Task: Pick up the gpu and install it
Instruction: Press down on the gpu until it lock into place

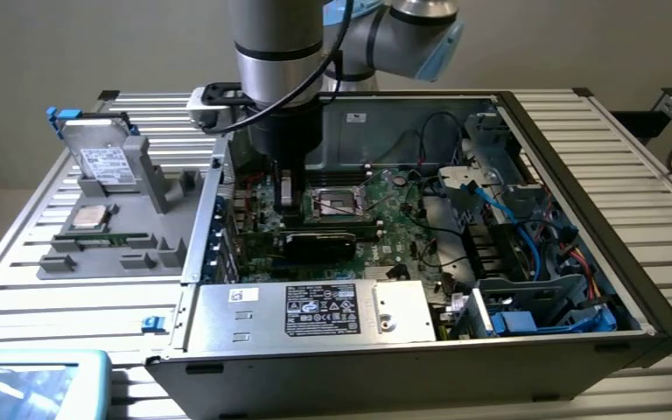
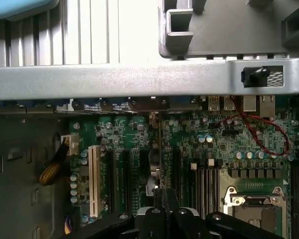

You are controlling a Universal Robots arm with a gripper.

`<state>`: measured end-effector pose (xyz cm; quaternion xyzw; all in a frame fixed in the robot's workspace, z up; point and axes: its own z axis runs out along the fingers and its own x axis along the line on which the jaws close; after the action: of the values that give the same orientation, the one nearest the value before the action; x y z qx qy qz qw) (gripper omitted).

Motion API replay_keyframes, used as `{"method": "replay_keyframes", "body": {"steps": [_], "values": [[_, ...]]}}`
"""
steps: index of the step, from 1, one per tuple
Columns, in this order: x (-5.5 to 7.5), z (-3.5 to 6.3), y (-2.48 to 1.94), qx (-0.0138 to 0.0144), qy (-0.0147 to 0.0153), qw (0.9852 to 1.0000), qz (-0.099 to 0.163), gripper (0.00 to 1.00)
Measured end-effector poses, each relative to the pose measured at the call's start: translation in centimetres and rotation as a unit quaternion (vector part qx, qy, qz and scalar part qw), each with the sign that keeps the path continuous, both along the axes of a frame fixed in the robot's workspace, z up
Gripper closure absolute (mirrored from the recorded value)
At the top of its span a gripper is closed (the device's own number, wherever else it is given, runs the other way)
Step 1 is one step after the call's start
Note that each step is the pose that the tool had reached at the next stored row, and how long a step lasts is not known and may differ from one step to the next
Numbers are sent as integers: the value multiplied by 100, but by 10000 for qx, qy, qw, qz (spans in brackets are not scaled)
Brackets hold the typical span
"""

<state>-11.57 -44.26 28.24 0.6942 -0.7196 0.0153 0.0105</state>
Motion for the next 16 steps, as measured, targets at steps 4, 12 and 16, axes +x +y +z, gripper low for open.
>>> {"method": "replay_keyframes", "body": {"steps": [4,12,16], "values": [[128,-9,-3,1,0,10000,-1,88],[149,-126,-47,111,1,9999,-52,88],[150,-175,-49,106,4,9999,-92,88]]}}
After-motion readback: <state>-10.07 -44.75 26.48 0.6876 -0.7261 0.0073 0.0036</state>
